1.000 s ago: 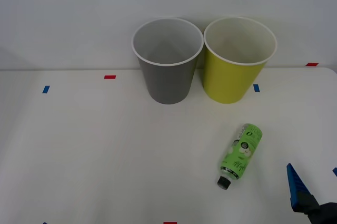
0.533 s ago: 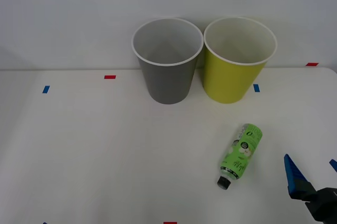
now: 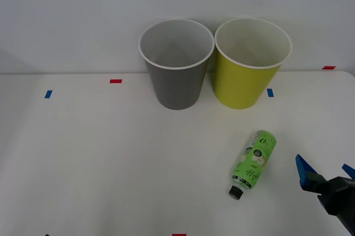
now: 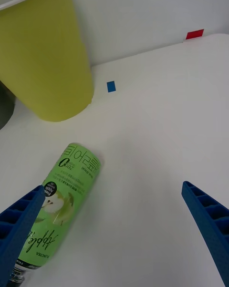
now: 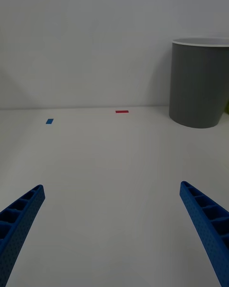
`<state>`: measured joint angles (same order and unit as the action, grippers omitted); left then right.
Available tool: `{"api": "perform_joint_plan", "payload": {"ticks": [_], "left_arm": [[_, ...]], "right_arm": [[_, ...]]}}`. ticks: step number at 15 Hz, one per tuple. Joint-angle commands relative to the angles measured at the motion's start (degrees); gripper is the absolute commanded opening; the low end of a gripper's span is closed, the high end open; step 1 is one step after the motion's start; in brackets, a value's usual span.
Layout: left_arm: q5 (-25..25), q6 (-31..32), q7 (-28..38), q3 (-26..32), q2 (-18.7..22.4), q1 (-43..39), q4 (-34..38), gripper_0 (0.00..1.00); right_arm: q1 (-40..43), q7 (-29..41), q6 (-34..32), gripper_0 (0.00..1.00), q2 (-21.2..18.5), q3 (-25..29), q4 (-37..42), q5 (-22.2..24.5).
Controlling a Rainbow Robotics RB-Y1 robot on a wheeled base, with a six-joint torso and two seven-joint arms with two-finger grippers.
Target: Put cans in the gray bin and PET bottles in the light green bin.
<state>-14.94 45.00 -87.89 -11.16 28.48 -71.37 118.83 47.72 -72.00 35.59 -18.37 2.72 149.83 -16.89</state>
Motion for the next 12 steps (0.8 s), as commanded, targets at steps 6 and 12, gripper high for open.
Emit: {"api": "perform_joint_plan", "payload": {"ticks": [6, 12], "left_arm": [[0.0, 0.0, 0.0, 0.0, 0.0, 0.0, 0.0, 0.98], [0.0, 0.0, 0.0, 0.0, 0.0, 0.0, 0.0, 0.97]], "right_arm": [[-16.43, 23.4, 27.16, 1.0, -7.91, -6.15, 0.17, 11.61], [-29.61, 34.03, 35.34, 1.0, -11.34, -7.91, -4.02, 2.91]]}}
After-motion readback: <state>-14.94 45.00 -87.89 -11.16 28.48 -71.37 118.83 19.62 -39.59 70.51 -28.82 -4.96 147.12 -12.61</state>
